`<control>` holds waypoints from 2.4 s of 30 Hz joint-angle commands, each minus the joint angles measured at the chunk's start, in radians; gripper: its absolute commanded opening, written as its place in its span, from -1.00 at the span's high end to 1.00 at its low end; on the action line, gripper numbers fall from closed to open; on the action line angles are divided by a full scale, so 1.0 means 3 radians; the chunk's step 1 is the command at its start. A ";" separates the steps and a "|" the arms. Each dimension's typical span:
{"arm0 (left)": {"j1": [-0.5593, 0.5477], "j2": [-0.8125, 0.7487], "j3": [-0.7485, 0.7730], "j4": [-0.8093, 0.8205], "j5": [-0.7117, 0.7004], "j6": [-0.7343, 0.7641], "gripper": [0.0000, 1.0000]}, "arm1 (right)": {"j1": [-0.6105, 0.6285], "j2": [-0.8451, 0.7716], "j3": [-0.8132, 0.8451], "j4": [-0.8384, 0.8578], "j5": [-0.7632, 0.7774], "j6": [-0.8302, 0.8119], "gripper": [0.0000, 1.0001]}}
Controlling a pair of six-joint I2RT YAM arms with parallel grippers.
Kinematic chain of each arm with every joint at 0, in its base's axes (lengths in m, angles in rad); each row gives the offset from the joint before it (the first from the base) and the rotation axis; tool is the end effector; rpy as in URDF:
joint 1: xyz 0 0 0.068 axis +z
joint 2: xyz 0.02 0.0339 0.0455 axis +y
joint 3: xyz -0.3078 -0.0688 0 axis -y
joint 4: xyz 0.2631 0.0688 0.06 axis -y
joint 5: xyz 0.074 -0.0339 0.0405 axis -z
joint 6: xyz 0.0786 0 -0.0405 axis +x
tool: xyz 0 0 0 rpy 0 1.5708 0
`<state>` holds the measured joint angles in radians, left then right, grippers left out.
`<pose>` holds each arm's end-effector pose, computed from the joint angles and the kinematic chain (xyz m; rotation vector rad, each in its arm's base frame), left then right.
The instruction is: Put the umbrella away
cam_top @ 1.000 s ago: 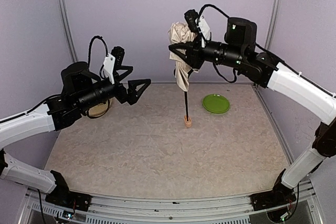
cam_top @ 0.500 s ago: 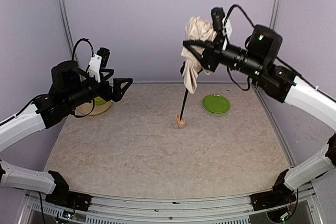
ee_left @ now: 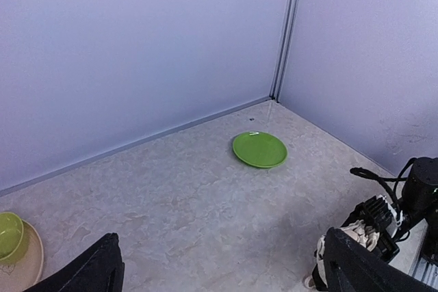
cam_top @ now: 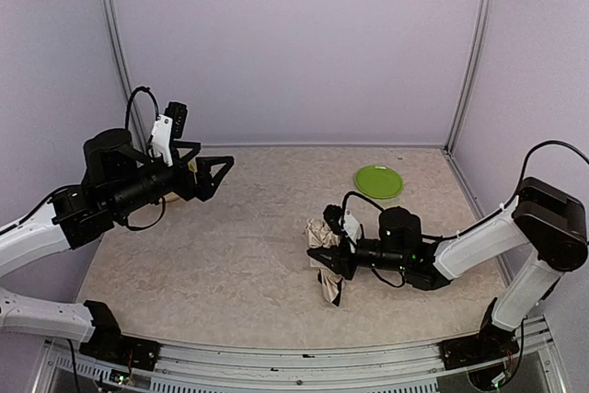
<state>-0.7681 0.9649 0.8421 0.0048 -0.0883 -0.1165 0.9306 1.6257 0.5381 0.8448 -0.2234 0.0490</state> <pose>0.1950 -0.1787 0.3759 0.4870 1.6527 -0.5859 0.2002 0.2979 0.1795 -0.9582 1.6415 0.8845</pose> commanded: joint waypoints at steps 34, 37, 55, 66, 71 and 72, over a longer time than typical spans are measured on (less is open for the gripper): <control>-0.0410 0.0903 -0.0220 0.0144 0.0197 -0.0157 -0.94 | -0.0487 0.0919 0.1689 -0.1452 -0.0941 0.2576 0.10; -0.0410 0.0919 -0.0258 0.0177 0.0187 -0.0164 -0.94 | -0.0612 0.1109 0.1771 -0.1629 -0.0962 0.2481 -0.04; -0.0349 0.1226 -0.0262 0.0168 0.0045 -0.0066 -0.94 | -0.0719 0.0653 0.2235 -0.2690 -0.0372 0.1656 -0.55; 0.0749 0.1148 -0.0030 0.0202 0.0172 -0.0056 -0.98 | -0.1813 -0.0879 0.1136 -0.2436 0.0107 0.0661 -0.99; 0.1460 0.1178 -0.0043 0.0549 -0.0021 -0.0032 -0.98 | -0.2764 -0.1590 0.0190 -0.1412 0.0011 0.0380 -0.99; 0.1578 0.1165 -0.0127 0.0706 -0.0079 -0.0038 -0.98 | -0.2887 -0.1707 -0.0096 -0.1156 0.0051 0.0314 -0.99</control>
<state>-0.4114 1.3235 0.8291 0.0822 -0.0509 -0.1448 0.1818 1.2362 0.7113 0.2333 -0.2234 0.2569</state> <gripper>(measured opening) 0.989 0.996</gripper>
